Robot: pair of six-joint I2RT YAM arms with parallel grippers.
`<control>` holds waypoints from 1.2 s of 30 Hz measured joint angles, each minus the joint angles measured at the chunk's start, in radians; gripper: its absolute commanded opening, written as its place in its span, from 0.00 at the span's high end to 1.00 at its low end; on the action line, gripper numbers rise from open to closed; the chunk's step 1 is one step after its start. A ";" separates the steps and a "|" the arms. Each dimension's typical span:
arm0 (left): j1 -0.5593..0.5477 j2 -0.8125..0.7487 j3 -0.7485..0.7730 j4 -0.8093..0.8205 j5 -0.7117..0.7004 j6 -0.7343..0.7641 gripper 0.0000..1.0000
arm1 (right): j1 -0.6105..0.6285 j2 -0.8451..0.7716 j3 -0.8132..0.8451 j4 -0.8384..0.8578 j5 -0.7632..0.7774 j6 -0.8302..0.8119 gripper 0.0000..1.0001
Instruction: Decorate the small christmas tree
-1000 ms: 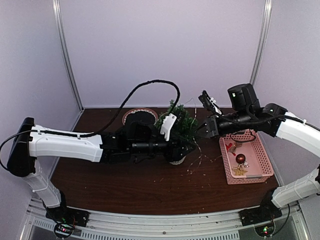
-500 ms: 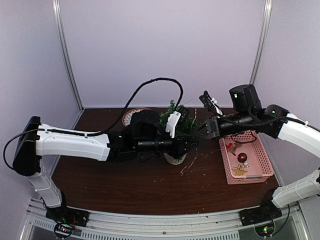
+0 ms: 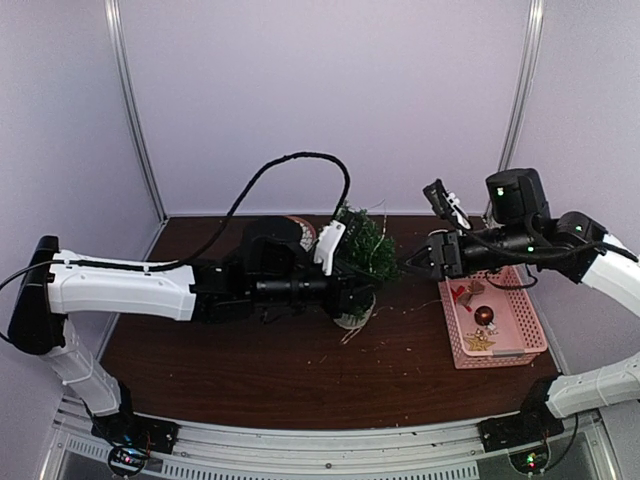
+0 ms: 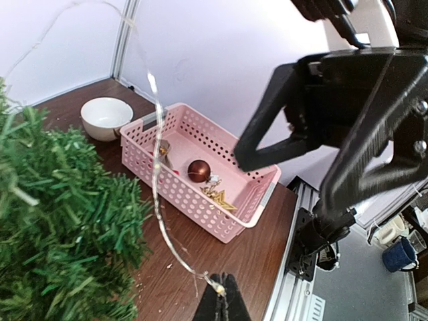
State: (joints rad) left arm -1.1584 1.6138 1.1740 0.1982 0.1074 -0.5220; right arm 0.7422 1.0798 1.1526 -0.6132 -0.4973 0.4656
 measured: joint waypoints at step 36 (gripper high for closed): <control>0.143 -0.048 -0.006 -0.201 0.051 -0.023 1.00 | -0.467 0.206 -0.144 -0.445 0.344 -0.229 0.53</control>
State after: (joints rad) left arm -1.0157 1.5654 1.1679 -0.0025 0.1589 -0.5453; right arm 0.2752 1.2858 1.0084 -1.0580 -0.1528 0.2363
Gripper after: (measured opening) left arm 0.007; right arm 0.511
